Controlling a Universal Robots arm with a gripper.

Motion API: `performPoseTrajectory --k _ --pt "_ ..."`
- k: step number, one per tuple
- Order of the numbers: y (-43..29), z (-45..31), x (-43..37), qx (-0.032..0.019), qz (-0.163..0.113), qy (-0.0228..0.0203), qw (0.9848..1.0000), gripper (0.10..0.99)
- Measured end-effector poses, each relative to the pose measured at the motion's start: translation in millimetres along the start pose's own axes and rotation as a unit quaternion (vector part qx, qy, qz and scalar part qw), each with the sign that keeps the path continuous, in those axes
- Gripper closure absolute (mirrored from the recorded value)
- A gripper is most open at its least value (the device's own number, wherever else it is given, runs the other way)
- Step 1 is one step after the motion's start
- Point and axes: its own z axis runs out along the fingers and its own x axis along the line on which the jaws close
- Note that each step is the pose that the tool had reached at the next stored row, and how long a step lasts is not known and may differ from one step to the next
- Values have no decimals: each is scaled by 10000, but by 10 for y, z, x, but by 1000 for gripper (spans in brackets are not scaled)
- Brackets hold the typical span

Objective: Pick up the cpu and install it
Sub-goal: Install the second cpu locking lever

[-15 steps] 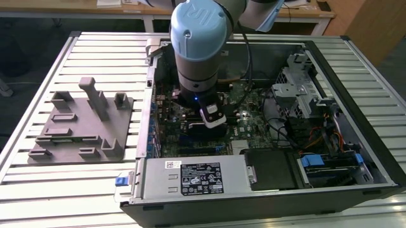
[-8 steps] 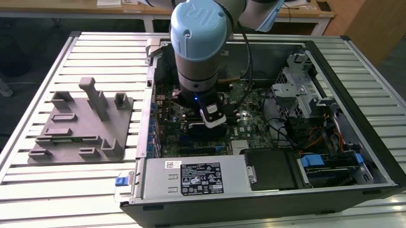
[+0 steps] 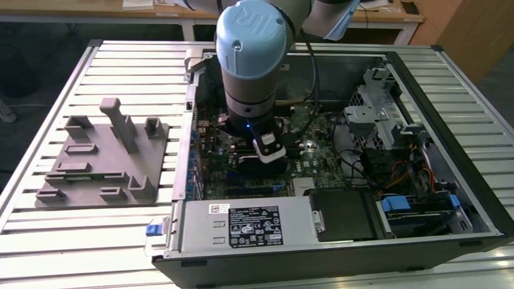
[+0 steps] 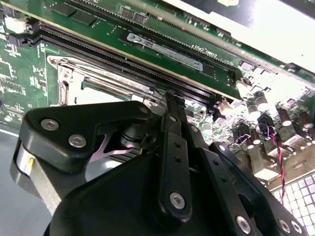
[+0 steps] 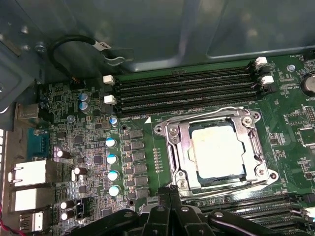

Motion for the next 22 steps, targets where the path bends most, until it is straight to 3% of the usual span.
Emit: performPoseTrajectory --k 10,17,22 --pt "-10 36 0 -2 0 -1 10000 980" --pt "23 -71 0 0 0 0 10000 980" --pt "59 -188 0 -1 -1 -2 10000 980"
